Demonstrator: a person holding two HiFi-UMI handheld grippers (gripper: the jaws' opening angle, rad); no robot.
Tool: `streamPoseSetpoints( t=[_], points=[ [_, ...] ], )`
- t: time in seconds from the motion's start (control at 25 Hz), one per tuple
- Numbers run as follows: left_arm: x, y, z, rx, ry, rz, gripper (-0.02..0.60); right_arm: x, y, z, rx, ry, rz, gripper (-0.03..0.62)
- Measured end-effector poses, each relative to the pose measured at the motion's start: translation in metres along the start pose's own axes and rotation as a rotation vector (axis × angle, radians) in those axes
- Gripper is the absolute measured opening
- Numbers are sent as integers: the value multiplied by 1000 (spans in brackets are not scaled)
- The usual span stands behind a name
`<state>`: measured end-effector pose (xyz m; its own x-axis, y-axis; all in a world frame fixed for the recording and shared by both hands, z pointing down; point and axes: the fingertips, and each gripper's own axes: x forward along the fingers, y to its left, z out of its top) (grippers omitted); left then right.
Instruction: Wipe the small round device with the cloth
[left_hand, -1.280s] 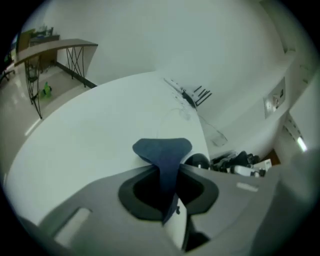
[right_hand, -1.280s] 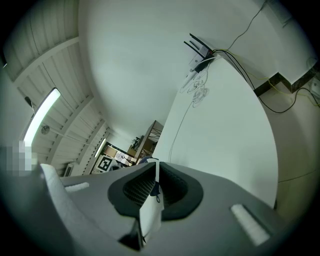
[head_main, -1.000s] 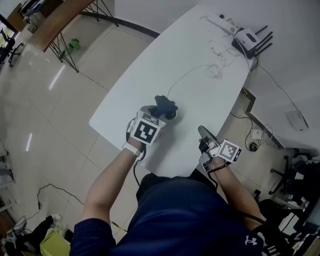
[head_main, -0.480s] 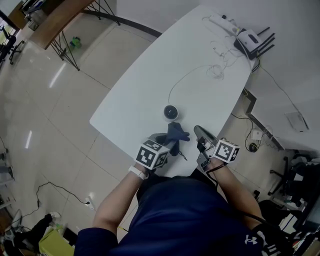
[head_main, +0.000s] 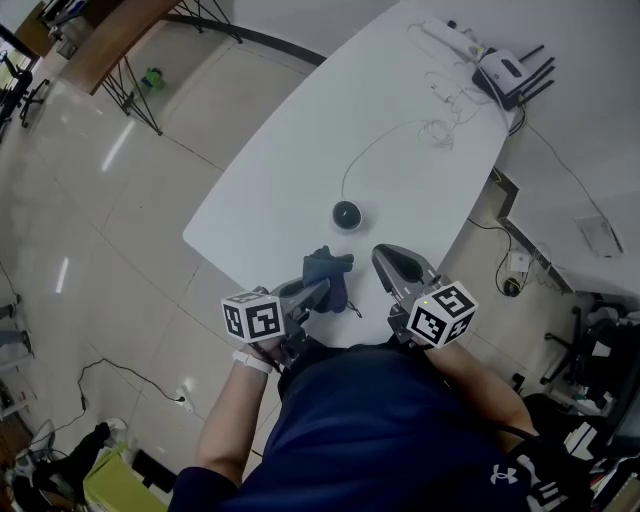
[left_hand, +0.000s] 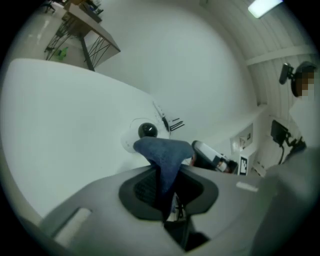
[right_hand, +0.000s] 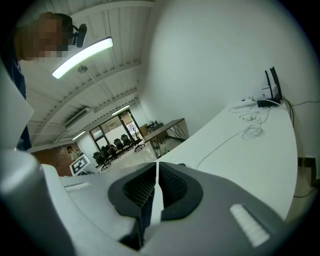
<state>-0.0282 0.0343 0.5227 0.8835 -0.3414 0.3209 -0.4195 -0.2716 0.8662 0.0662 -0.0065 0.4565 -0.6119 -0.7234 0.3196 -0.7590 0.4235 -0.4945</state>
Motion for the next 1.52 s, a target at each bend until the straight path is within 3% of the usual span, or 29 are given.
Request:
streamPoseSetpoints(
  t=[0.2,0.28,0.36,0.44,0.48,0.56,0.76,0.84,0.96,1.08,1.24,1.36,1.52],
  points=[
    [20,70,-30,-311,100,85,55,-2,-10,-6,137,1,6,18],
    [18,90,-34,-309,148,154,57,-4,-11,-6,147,-7,1,18],
    [6,110,-34,-156,228,338,117,-5,-12,-4,147,-15,-1,18],
    [-12,131,-29,65,305,574,236,-7,-13,-5,144,-16,-6,18],
    [-21,139,-24,165,332,671,255,-7,-14,-6,142,-15,-10,18],
    [-31,145,-15,289,340,771,296,-7,-14,-8,135,-10,-16,18],
    [-42,110,4,287,203,693,299,-5,-6,-9,60,8,-3,18],
    [-47,81,16,322,128,630,244,-4,-1,-8,26,9,1,18],
    [-41,20,31,388,10,447,124,-5,4,-2,-24,3,9,18],
    [-28,-36,39,486,-63,288,115,-6,9,10,-86,-20,4,18],
    [-18,-68,44,644,-128,248,115,-11,14,31,-162,-74,-27,18],
    [-15,-77,50,663,-183,227,115,-15,16,41,-199,-102,-42,18],
    [-12,-78,49,671,-177,220,115,-20,16,43,-198,-109,-46,18]
  ],
)
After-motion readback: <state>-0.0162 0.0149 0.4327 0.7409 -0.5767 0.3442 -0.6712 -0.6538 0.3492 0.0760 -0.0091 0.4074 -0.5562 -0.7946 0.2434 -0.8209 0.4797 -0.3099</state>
